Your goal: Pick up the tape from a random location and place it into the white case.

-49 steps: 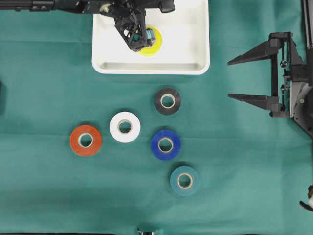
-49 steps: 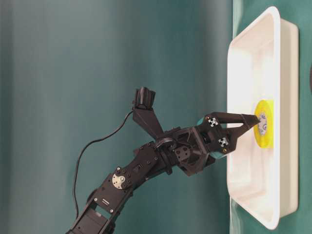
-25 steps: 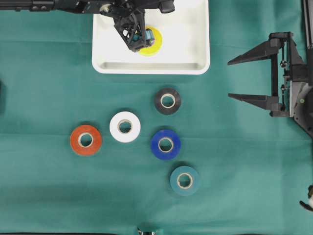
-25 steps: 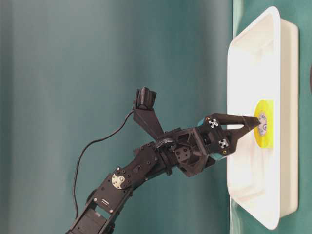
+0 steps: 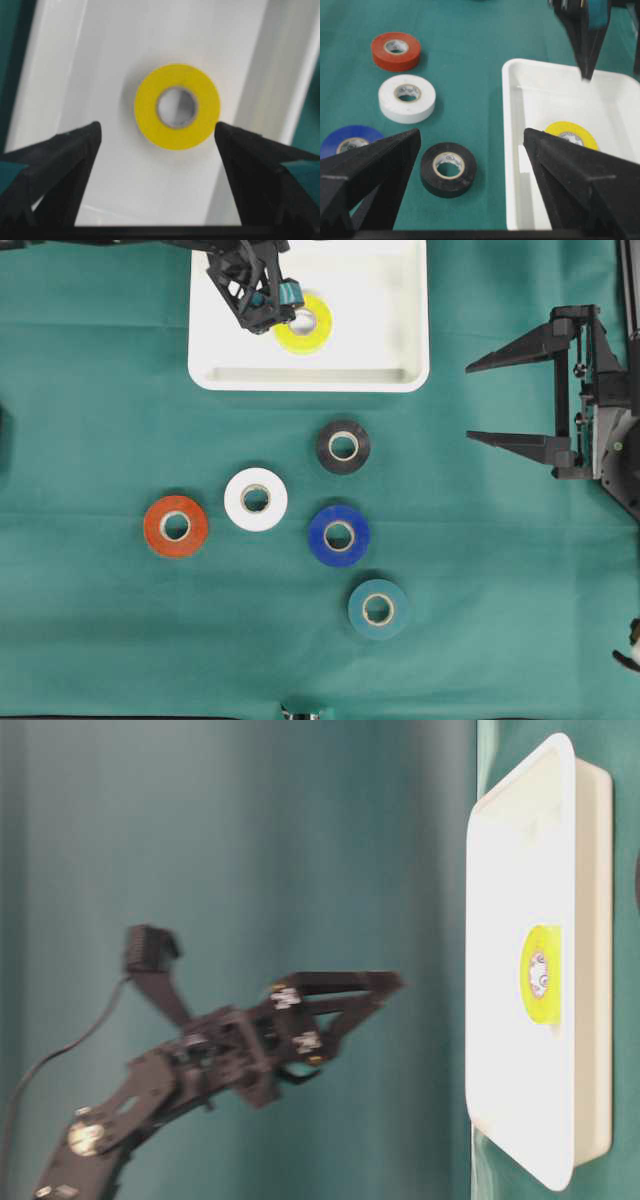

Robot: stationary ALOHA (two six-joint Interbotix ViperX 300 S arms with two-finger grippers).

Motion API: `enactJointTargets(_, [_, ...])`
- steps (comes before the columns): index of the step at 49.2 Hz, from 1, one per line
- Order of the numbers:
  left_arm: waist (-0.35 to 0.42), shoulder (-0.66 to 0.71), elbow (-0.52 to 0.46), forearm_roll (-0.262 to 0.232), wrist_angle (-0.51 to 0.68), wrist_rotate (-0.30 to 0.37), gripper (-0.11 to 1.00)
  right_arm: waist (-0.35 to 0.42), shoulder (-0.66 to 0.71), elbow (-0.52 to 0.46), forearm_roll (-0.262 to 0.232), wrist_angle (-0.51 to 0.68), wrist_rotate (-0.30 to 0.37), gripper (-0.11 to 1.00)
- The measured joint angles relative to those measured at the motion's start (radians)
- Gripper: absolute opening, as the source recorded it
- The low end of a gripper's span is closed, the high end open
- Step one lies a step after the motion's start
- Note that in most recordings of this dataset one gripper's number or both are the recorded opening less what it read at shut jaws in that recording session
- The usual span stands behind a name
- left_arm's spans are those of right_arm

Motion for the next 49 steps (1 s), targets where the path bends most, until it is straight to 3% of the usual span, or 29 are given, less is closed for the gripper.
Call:
enactJointTargets(11, [-0.009,-0.051,-0.037,0.0,0.063,0.0,0.99,-0.002,0.0,-0.002,0.0,0.002,0.0,0.92])
enactJointTargets(36, [-0.02,-0.077,-0.04,0.0,0.072,-0.002,0.99,-0.002,0.0,-0.002,0.0,0.002,0.0,0.92])
enactJointTargets(49, [-0.12,-0.075,-0.037,-0.002,0.072,-0.008,0.99,-0.002,-0.002,-0.002,0.0,0.002,-0.002,0.92])
